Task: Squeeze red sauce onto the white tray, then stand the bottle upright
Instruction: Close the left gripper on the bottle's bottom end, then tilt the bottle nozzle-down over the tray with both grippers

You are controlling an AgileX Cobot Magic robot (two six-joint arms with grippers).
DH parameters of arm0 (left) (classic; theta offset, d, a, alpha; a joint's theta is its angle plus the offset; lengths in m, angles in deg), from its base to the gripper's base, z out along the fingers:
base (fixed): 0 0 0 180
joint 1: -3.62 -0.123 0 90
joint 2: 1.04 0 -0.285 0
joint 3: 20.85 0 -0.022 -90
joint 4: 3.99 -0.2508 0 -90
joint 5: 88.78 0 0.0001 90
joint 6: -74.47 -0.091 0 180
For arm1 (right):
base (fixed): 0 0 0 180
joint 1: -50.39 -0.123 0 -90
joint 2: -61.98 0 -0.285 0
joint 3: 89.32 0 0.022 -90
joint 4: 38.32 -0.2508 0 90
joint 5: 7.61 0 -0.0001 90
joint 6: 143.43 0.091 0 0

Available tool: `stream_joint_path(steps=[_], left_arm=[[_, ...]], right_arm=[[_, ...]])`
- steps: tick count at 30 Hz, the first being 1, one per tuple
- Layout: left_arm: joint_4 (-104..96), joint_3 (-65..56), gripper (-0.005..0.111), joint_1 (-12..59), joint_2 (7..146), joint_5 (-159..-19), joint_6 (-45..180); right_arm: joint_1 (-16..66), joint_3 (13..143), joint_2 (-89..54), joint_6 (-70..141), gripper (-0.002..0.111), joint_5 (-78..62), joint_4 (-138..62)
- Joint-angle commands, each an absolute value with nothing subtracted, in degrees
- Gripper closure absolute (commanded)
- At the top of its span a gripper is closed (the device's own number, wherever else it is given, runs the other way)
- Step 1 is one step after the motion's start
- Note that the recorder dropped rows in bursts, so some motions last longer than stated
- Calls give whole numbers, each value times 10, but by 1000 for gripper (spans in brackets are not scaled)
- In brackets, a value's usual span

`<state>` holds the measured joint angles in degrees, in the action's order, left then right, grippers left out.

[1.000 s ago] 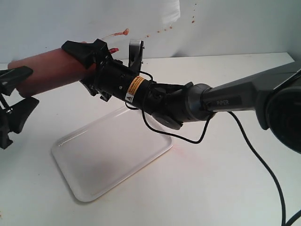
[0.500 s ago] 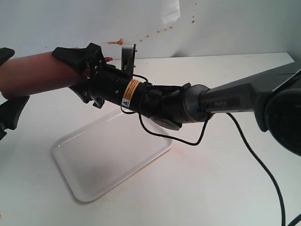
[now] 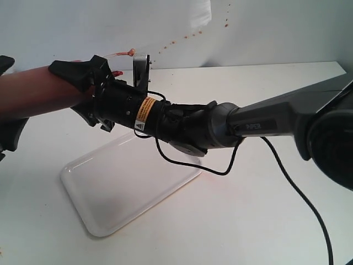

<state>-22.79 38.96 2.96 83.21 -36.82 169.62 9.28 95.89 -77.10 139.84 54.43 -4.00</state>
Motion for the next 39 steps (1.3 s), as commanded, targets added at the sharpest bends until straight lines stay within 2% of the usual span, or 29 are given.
stream_joint_path(steps=[1, 4, 6, 7, 9, 10, 12, 13, 14, 16, 18, 20, 23, 35, 39], left_arm=[[-206, 387, 16, 30, 830, -347, 1686], [-200, 387, 22, 30, 830, -347, 1685], [-192, 387, 32, 30, 830, -348, 1685], [-191, 387, 45, 30, 830, -346, 1685], [-191, 387, 59, 30, 830, -346, 1685], [-191, 387, 62, 30, 830, -346, 1685], [-183, 387, 64, 30, 830, -346, 1684], [-182, 387, 64, 30, 830, -346, 1684], [-182, 387, 64, 30, 830, -346, 1684], [-182, 387, 64, 30, 830, -337, 1684], [-180, 387, 64, 30, 830, -302, 1682], [-177, 387, 64, 30, 830, -271, 1657], [-165, 387, 65, 30, 830, -273, 1638], [-163, 387, 105, 30, 830, -270, 1624], [-163, 387, 107, 29, 830, -270, 1623]], right_arm=[[89, 963, -762, 1368, 108, 514, -26], [86, 963, -762, 1363, 108, 513, -26], [83, 963, -762, 1353, 108, 514, -31], [83, 963, -762, 1342, 108, 515, -33], [83, 963, -762, 1342, 108, 515, -32], [83, 963, -762, 1342, 106, 515, -29], [83, 963, -762, 1342, 93, 515, -27], [83, 963, -762, 1342, 80, 515, -27], [83, 963, -762, 1344, 73, 515, -27], [83, 963, -762, 1345, 44, 513, -26], [83, 963, -762, 1346, 25, 513, -26], [83, 963, -762, 1346, 14, 513, -25], [83, 963, -762, 1346, 8, 513, -20], [96, 963, -762, 1406, 6, 527, 157], [107, 962, -762, 1405, 6, 566, 222]])
